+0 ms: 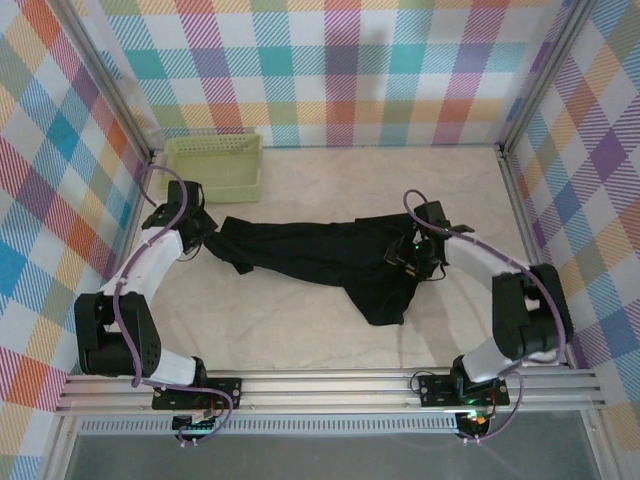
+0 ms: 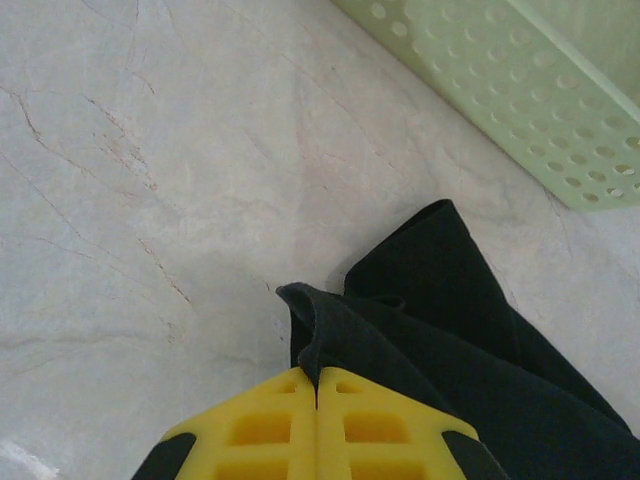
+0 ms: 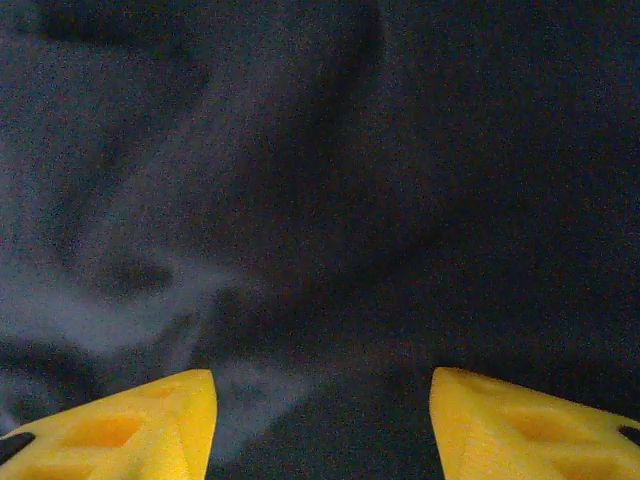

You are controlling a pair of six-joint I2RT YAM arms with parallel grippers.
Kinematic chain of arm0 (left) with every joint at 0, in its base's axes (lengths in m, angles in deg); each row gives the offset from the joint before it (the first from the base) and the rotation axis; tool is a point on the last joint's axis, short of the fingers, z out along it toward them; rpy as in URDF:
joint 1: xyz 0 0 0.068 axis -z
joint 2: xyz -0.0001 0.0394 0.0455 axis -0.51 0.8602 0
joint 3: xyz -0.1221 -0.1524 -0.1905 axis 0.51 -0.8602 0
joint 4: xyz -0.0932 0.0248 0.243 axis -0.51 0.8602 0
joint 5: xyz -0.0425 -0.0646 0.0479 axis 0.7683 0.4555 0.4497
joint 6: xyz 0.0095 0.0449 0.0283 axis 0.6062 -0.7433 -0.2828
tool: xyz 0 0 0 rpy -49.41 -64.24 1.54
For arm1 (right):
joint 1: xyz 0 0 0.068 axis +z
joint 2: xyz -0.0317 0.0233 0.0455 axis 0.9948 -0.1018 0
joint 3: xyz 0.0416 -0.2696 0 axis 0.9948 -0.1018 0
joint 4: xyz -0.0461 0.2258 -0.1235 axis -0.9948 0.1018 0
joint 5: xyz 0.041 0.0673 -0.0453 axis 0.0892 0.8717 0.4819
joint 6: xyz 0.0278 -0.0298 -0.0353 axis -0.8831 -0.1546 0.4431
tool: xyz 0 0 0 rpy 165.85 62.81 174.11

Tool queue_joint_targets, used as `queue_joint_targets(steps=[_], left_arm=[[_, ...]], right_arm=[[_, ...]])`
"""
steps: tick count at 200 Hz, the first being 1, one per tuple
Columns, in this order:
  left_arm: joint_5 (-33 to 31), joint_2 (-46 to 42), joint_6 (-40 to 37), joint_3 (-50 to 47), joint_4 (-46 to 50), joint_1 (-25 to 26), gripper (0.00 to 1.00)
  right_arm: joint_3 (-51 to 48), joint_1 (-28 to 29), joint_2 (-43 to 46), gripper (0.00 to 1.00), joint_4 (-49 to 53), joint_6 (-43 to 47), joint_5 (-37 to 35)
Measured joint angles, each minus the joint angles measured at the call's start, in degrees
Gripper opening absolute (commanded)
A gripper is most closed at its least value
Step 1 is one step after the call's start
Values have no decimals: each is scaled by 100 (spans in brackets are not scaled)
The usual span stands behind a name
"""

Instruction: Fold the inside-out t-shirt

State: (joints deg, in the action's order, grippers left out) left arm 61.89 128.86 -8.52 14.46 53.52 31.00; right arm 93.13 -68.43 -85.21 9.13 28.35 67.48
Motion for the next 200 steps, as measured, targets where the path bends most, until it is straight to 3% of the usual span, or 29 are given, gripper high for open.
queue_joint_targets(steps=[36, 62, 87, 109, 135, 170, 200], left_arm=[[63, 210, 2, 79, -20, 0, 0], [107, 247, 2, 90, -17, 0, 0], [120, 247, 2, 90, -17, 0, 0], [118, 247, 2, 90, -17, 0, 0], [118, 247, 0, 90, -17, 0, 0], [118, 247, 0, 90, -17, 0, 0], [122, 247, -2, 90, -17, 0, 0]], right_arm=[[-658, 382, 1644, 51, 629, 184, -186], [-911, 813, 1934, 45, 798, 225, -70], [-907, 1270, 1506, 44, 715, 199, 37], [-883, 1305, 837, 42, 671, 70, -164], [-811, 846, 103, 41, 553, 9, -328], [42, 306, -708, 50, 380, 131, -387], [197, 223, -621, 54, 308, 319, -619]])
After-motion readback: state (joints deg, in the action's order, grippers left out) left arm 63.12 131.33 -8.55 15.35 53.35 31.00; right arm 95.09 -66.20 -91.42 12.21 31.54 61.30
